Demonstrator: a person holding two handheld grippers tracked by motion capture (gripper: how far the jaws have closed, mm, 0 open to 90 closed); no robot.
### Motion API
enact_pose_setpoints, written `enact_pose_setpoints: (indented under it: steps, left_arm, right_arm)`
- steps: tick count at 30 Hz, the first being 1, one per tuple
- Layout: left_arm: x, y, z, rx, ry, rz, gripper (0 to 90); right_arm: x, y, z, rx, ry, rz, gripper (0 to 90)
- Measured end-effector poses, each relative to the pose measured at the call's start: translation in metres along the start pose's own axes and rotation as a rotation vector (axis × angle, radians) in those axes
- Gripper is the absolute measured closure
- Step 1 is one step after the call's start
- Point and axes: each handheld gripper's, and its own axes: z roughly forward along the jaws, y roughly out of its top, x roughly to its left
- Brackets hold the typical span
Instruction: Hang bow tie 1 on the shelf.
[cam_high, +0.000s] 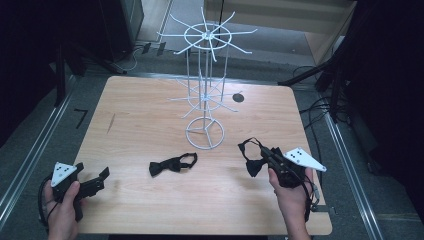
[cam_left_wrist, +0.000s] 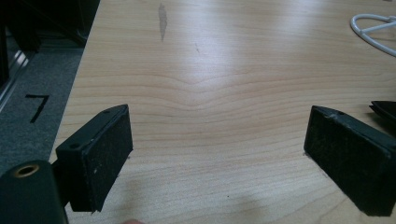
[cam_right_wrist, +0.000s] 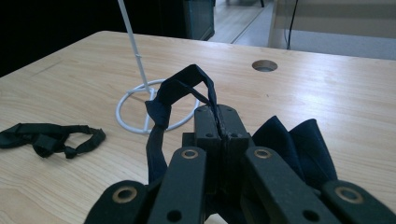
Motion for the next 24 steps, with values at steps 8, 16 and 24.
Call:
enact_pose_setpoints:
  steps: [8, 16, 24]
  left_arm:
    - [0.000, 0.000, 0.000, -0.001, -0.002, 0.002, 8.3]
    - [-0.001, 0.000, 0.000, -0.002, -0.003, 0.004, 8.3]
    - [-0.001, 0.000, 0.000, -0.001, -0.003, 0.007, 8.3]
  right_arm:
    - [0.006, 0.010, 0.002, -0.013, 0.014, -0.009, 89.5]
    - [0.011, 0.022, 0.002, -0.030, 0.024, -0.022, 89.5]
    - [0.015, 0.033, 0.003, -0.049, 0.030, -0.032, 89.5]
